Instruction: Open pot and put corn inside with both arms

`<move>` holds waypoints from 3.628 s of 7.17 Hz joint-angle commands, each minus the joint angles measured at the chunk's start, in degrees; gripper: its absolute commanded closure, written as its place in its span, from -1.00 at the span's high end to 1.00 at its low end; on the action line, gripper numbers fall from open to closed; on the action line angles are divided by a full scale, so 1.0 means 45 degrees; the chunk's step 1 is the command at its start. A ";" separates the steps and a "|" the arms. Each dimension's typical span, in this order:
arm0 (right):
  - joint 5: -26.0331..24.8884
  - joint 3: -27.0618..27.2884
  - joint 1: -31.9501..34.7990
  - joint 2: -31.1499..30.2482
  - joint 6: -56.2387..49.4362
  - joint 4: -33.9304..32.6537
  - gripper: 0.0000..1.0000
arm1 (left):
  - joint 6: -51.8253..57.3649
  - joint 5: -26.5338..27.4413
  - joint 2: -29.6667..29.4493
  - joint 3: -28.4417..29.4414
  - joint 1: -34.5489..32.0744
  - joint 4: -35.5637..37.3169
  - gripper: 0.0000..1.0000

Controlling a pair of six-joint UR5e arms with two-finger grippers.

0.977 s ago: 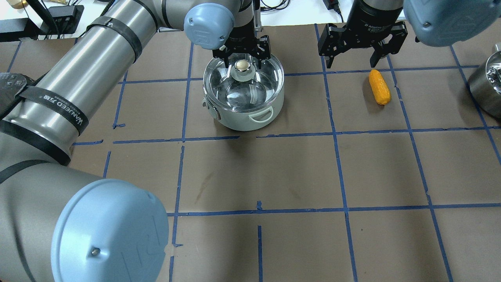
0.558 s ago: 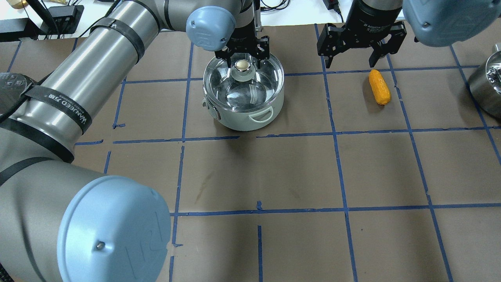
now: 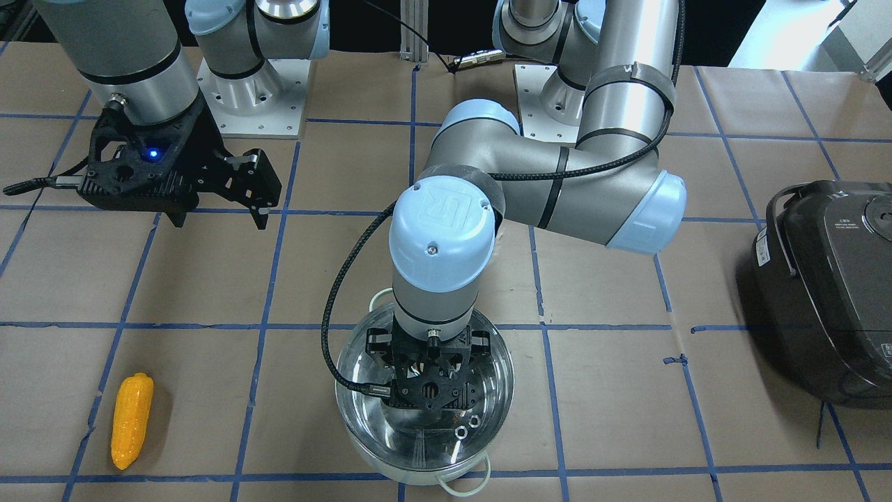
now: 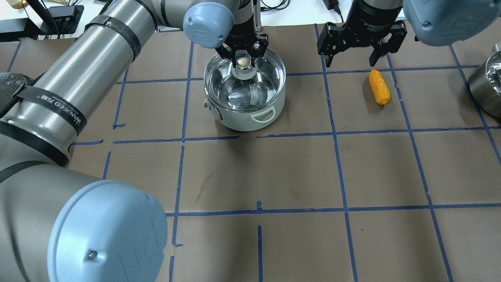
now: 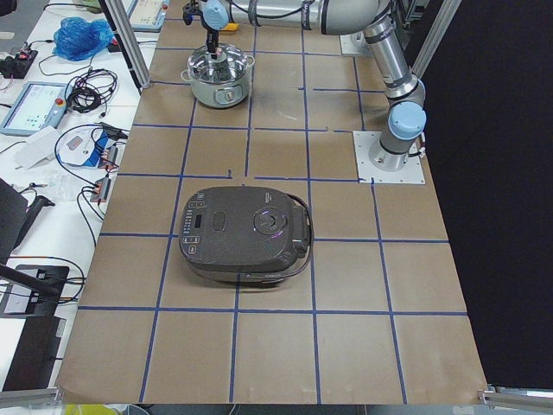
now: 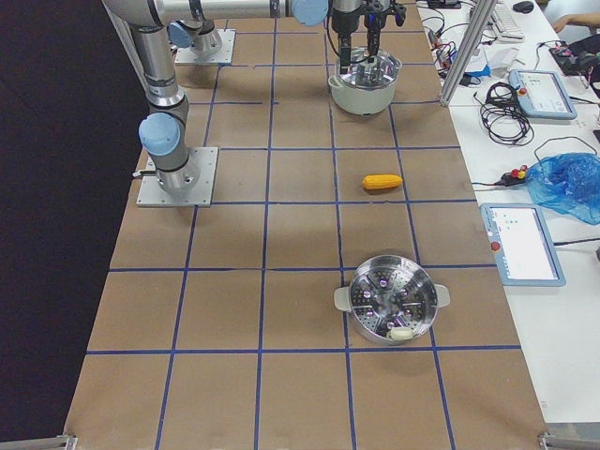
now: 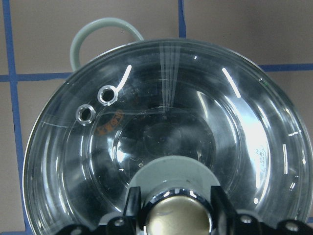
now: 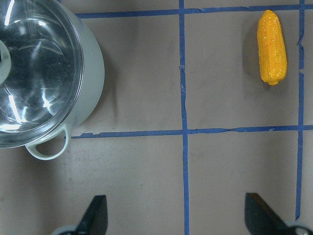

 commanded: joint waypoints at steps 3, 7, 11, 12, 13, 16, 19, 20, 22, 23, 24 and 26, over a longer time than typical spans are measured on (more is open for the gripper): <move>0.0016 0.0032 -0.0013 0.0000 0.0000 0.0034 1.00 | 0.1405 -0.0071 0.2078 0.0444 0.1609 -0.2611 -1.00; 0.0016 0.0032 -0.0013 0.0000 0.0000 0.0034 1.00 | 0.3369 -0.0051 0.2063 -0.0043 0.4172 -0.2382 -1.00; 0.0016 0.0032 -0.0033 0.0000 0.0000 0.0054 1.00 | 0.4072 0.0086 0.1632 -0.1817 0.4761 -0.0218 -1.00; 0.0016 0.0032 -0.0033 0.0000 -0.0019 0.0054 1.00 | 0.4092 0.0066 0.1632 -0.1879 0.4781 -0.0174 -1.00; -0.0003 0.0032 -0.0033 0.0000 -0.0020 0.0054 1.00 | 0.4092 0.0066 0.1613 -0.1880 0.4762 -0.0174 -1.00; -0.0178 -0.0454 -0.0459 0.0252 -0.0039 -0.0044 1.00 | 0.4092 0.0046 0.1613 -0.1880 0.4762 -0.0174 -1.00; -0.0198 -0.0888 -0.2956 0.1773 -0.2585 0.0036 1.00 | 0.4112 0.0066 0.1613 -0.1841 0.4781 -0.0155 -1.00; -0.0237 -0.0847 -0.3368 0.2203 -0.3390 -0.0043 1.00 | 0.4112 0.0066 0.1593 -0.1841 0.4762 -0.0154 -1.00; -0.0607 -0.0828 -0.4384 0.3740 -0.4003 -0.0997 0.99 | 0.4150 0.0066 0.1438 -0.1919 0.4781 -0.0135 -1.00; -0.0589 -0.0789 -0.4562 0.4253 -0.4217 -0.1987 0.99 | 0.4228 0.0008 0.1302 -0.1900 0.4781 0.0174 -1.00; -0.0531 -0.0846 -0.4545 0.4954 -0.4219 -0.3138 0.98 | 0.4383 0.0065 0.1223 -0.1919 0.4781 0.0197 -1.00; -0.0453 -0.0925 -0.4040 0.6947 -0.4570 -0.6128 0.98 | 0.4385 0.0143 0.1029 -0.2035 0.4800 0.0197 -1.00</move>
